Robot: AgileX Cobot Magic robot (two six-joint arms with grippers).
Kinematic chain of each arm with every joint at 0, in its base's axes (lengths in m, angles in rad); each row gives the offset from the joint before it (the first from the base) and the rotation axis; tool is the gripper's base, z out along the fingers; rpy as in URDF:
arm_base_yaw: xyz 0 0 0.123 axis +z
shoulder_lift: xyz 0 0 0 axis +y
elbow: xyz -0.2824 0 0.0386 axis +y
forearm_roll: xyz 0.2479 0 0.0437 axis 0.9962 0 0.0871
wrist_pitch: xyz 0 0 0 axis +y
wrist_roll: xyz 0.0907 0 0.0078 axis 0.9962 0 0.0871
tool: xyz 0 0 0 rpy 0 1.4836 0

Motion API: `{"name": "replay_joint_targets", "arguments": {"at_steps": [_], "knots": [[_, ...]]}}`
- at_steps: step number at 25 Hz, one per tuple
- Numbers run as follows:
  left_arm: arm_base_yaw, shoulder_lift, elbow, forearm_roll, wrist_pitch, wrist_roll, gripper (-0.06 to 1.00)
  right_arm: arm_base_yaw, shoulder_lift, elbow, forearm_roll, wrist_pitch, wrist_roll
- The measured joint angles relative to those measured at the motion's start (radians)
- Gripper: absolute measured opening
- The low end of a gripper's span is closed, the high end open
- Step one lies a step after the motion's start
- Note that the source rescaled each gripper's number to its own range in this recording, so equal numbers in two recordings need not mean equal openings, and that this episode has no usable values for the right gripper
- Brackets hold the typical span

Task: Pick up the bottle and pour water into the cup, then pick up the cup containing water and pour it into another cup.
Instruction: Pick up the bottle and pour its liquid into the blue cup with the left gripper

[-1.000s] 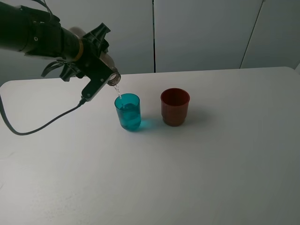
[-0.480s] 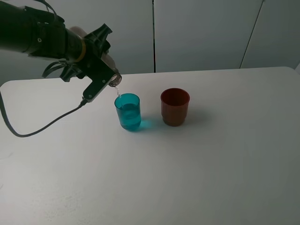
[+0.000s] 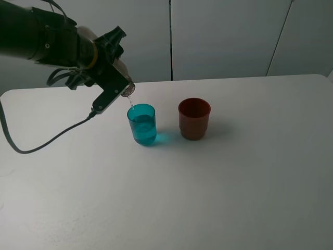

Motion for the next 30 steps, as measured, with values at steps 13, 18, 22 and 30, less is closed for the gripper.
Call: {"name": "replay_joint_targets", "arguments": {"at_steps": [13, 18, 22, 30], "knots": [[-0.031, -0.002, 0.000, 0.071, 0.064, 0.000, 0.00, 0.000, 0.000, 0.000, 0.000, 0.000, 0.000], [-0.035, -0.003, 0.000, 0.076, 0.073, 0.000, 0.00, 0.000, 0.000, 0.000, 0.000, 0.000, 0.000], [-0.042, -0.003, -0.005, 0.085, 0.077, 0.000, 0.00, 0.000, 0.000, 0.000, 0.000, 0.000, 0.000], [-0.059, -0.004, -0.042, 0.123, 0.090, 0.000, 0.00, 0.000, 0.000, 0.000, 0.000, 0.000, 0.000]]}}
